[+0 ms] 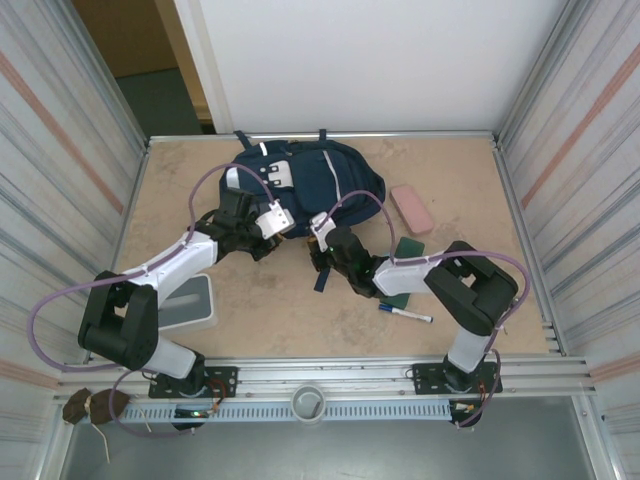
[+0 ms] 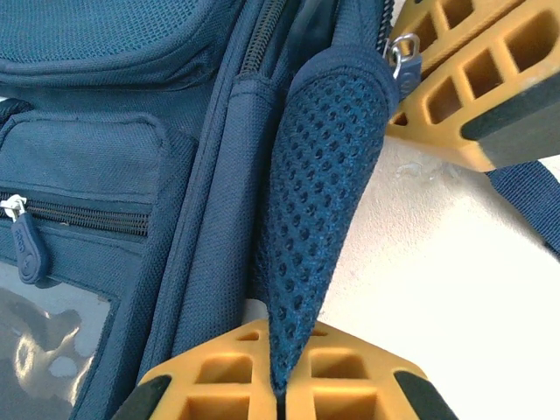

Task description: Pack the student bag

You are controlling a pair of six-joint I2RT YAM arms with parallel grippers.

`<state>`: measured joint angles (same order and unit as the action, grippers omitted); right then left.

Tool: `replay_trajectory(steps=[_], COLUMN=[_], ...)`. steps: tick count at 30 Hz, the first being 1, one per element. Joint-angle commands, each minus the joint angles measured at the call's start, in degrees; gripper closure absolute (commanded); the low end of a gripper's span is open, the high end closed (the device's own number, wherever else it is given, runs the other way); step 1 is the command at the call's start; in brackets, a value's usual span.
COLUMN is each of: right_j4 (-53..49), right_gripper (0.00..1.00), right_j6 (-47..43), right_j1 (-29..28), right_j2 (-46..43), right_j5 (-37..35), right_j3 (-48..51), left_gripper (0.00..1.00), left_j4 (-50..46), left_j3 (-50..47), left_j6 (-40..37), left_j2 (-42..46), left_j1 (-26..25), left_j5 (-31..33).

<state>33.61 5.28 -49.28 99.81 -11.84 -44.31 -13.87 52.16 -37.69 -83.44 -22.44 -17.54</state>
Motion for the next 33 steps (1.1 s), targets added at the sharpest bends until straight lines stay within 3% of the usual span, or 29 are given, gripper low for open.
replay_trajectory(steps=[1,10,17,19,24,27,33], right_j4=[-2.1,-13.4,-15.2,-15.0,-15.8,-15.8,-14.4], right_gripper=[1.0,1.0,1.0,1.0,1.0,1.0,1.0], right_j6=[-0.5,6.2,7.9,8.2,10.0,11.4,14.9], right_j1=[1.0,8.2,10.4,10.2,9.7,9.5,8.7], right_j2=[-4.0,-11.1,-13.5,-13.5,-14.3,-15.7,-19.4], right_j5=[-2.6,-2.8,4.4,6.7,10.4,12.0,14.7], right_j3=[2.4,6.1,6.7,6.3,4.9,4.9,5.9], left_gripper=[1.0,1.0,1.0,0.92,0.52,0.36,0.33], left_j4=[2.6,3.9,4.6,3.9,4.8,8.3,12.5], left_j3=[0.6,-1.3,-2.7,-2.4,-2.7,-3.1,0.0], left_j6=[-0.8,-1.8,-1.9,-2.2,-4.5,-4.9,-6.9], left_j2=[2.2,2.2,1.8,1.3,3.0,3.7,-1.4], left_j1=[1.0,3.7,4.8,3.8,-2.6,-6.8,-11.8], left_j5=[-1.6,1.1,3.0,2.7,4.1,6.1,7.5])
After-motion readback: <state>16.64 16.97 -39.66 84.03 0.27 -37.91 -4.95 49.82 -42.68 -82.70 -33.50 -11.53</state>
